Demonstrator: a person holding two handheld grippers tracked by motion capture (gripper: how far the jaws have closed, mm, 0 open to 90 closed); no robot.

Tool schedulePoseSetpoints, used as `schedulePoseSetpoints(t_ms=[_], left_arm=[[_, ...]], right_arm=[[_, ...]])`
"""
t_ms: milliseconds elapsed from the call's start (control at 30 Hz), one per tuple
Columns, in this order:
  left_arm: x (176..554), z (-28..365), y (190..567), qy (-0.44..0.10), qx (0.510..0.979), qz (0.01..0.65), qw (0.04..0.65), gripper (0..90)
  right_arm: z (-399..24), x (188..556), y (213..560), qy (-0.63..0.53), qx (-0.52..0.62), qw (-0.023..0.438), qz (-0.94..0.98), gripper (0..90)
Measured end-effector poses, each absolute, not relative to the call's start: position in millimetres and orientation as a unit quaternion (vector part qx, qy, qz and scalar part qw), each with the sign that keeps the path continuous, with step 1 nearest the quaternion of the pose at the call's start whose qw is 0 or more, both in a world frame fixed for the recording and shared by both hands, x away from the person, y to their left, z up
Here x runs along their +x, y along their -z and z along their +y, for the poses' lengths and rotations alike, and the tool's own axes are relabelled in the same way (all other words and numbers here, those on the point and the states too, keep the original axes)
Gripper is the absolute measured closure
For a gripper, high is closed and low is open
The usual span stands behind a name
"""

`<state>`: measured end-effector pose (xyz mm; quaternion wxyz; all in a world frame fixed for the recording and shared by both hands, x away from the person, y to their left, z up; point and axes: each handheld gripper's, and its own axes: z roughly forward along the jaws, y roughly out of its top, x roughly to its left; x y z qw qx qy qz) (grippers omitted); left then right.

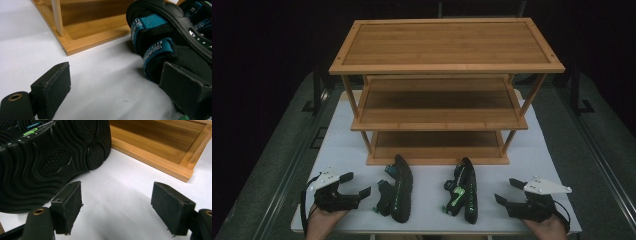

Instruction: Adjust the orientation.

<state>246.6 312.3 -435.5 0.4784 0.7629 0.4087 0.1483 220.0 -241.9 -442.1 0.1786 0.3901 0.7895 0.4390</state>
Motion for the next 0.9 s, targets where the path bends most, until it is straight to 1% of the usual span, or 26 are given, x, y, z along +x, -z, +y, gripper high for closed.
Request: schedulePoseSetpoints(t_ms=[300,600,733,800,900], left_arm=[[246,314,436,-0.151,0.766,0.405,0.476,8.9],[247,316,436,-0.148,0.763,0.411,0.477,8.9],[247,316,437,-0.146,0.761,0.412,0.479,8.8],[247,316,436,-0.145,0.76,0.412,0.481,8.9],[247,315,437,-0.146,0.761,0.413,0.478,8.9]], right_arm=[[-243,220,440,-0.443,0.392,0.18,0.786,23.3],[-236,216,429,-0.464,0.385,0.18,0.777,24.0],[-228,216,422,-0.472,0.373,0.178,0.779,25.8],[-224,215,418,-0.476,0.366,0.178,0.78,29.4],[-220,215,413,-0.482,0.356,0.179,0.78,32.1]])
